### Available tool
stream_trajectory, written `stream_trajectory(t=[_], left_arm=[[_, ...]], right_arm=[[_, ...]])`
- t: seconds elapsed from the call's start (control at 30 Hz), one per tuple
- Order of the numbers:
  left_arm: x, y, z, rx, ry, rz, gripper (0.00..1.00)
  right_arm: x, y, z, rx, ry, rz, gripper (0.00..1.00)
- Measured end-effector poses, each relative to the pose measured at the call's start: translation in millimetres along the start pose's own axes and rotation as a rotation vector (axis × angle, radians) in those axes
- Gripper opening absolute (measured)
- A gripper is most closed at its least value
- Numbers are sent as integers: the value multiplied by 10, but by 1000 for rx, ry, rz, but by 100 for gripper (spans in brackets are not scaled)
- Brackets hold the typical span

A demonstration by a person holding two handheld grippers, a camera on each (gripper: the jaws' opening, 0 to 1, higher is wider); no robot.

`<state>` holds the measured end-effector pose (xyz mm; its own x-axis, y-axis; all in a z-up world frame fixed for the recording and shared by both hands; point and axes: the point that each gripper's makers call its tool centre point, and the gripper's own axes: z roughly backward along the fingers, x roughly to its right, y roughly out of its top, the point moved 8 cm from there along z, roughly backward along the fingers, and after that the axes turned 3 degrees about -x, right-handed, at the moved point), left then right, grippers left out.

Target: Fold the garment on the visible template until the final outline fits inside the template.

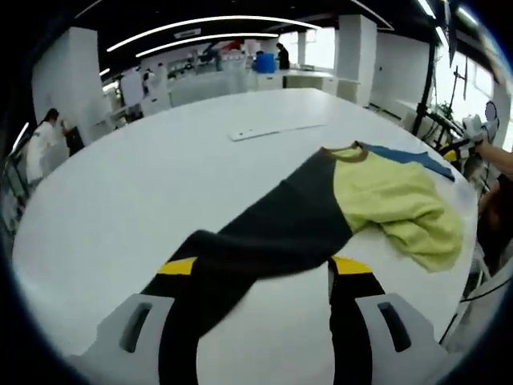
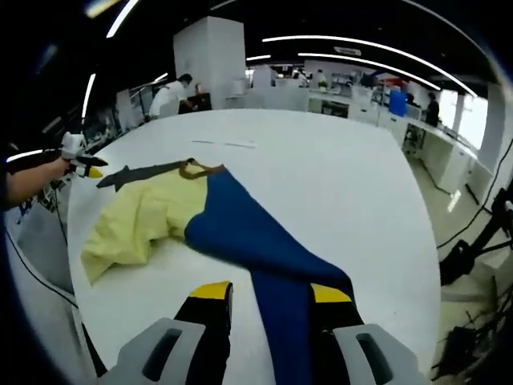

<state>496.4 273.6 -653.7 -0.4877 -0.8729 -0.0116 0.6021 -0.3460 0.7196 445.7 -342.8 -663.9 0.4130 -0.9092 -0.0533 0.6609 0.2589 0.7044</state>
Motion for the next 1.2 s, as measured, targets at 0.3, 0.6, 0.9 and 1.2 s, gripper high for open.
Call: stream_trajectory(t=[0.3, 0.6, 0.9, 1.2], left_arm=[[220, -65, -27, 10, -53, 8, 62], [407, -66, -43, 11, -89, -20, 61], [568, -111, -49, 11, -126, -28, 59], [699, -159, -19, 19, -156, -24, 58]], right_arm=[[-143, -32, -19, 15, 33, 15, 34], [-253, -61, -20, 18, 60, 29, 34], [-325, -107, -16, 25, 82, 36, 34], [-449, -149, 6, 34, 106, 47, 33]])
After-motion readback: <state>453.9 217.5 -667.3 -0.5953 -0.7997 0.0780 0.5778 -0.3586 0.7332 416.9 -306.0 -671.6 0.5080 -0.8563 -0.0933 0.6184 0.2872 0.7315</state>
